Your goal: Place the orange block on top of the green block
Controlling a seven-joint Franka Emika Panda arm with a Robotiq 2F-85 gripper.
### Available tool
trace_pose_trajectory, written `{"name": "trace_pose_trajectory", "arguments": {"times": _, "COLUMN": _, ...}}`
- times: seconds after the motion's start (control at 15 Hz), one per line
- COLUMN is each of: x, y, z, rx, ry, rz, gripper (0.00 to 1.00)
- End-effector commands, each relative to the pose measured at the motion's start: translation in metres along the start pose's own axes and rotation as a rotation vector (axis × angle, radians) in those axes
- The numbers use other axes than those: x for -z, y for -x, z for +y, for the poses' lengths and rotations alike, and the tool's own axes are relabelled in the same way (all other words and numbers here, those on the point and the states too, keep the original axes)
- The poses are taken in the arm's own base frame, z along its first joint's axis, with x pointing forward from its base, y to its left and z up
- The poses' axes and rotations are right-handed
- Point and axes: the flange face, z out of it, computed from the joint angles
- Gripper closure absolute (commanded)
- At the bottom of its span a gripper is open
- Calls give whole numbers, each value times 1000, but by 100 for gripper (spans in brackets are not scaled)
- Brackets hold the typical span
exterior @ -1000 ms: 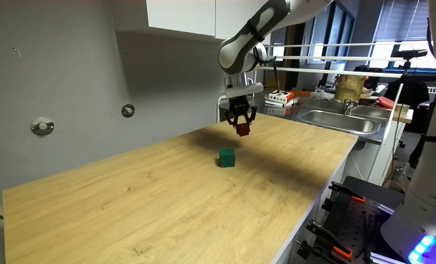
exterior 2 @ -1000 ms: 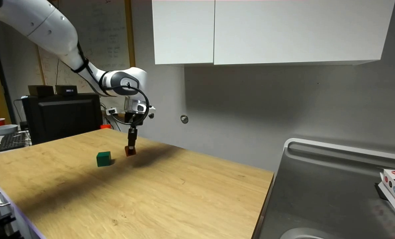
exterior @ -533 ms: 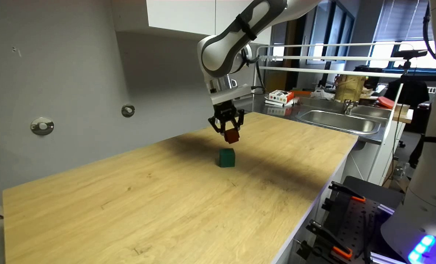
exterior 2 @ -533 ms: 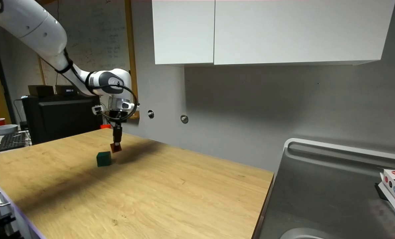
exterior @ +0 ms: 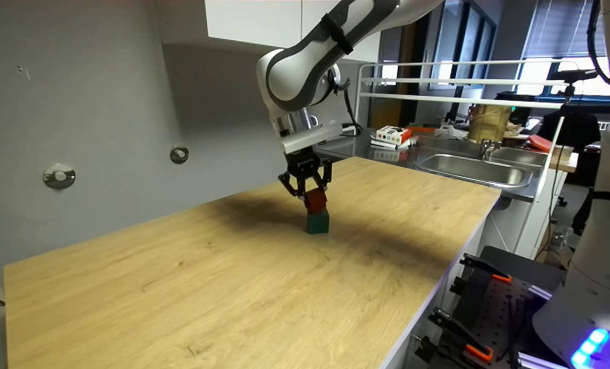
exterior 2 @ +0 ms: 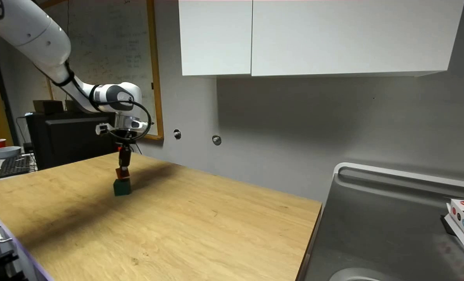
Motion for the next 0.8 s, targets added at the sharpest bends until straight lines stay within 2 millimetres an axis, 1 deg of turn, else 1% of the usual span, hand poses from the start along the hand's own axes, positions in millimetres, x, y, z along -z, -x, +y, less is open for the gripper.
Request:
{"name": "trace_pose_trajectory", "arguments": {"times": 0.0, "x": -3, "y": 6, "z": -7, "rx": 13, "ry": -22, "rz": -51, "gripper": 81}}
{"name": "trace_pose_trajectory", "arguments": {"times": 0.27, "x": -11, "y": 8, "z": -11, "rx": 10, "ry": -48, "rz": -89, "gripper": 81}}
{"name": "trace_pose_trajectory", "arguments": {"times": 0.47, "x": -10, "y": 7, "z": -10, "rx": -3, "ry": -64, "rz": -101, "gripper": 81}}
{"name": "trace_pose_trajectory", "arguments": {"times": 0.53, "x": -11, "y": 7, "z": -9, "rx": -7, "ry": -67, "rz": -104, "gripper": 32}}
{"name": "trace_pose_trajectory", "arguments": {"times": 0.6, "x": -11, "y": 6, "z": -8, "rx": -11, "ry": -69, "rz": -107, "gripper": 31}}
{"name": "trace_pose_trajectory", "arguments": {"times": 0.67, "x": -12, "y": 6, "z": -7, "rx": -15, "ry": -70, "rz": -110, "gripper": 26}}
{"name": "trace_pose_trajectory", "arguments": {"times": 0.73, "x": -14, "y": 5, "z": -6, "rx": -17, "ry": -71, "rz": -113, "gripper": 19}}
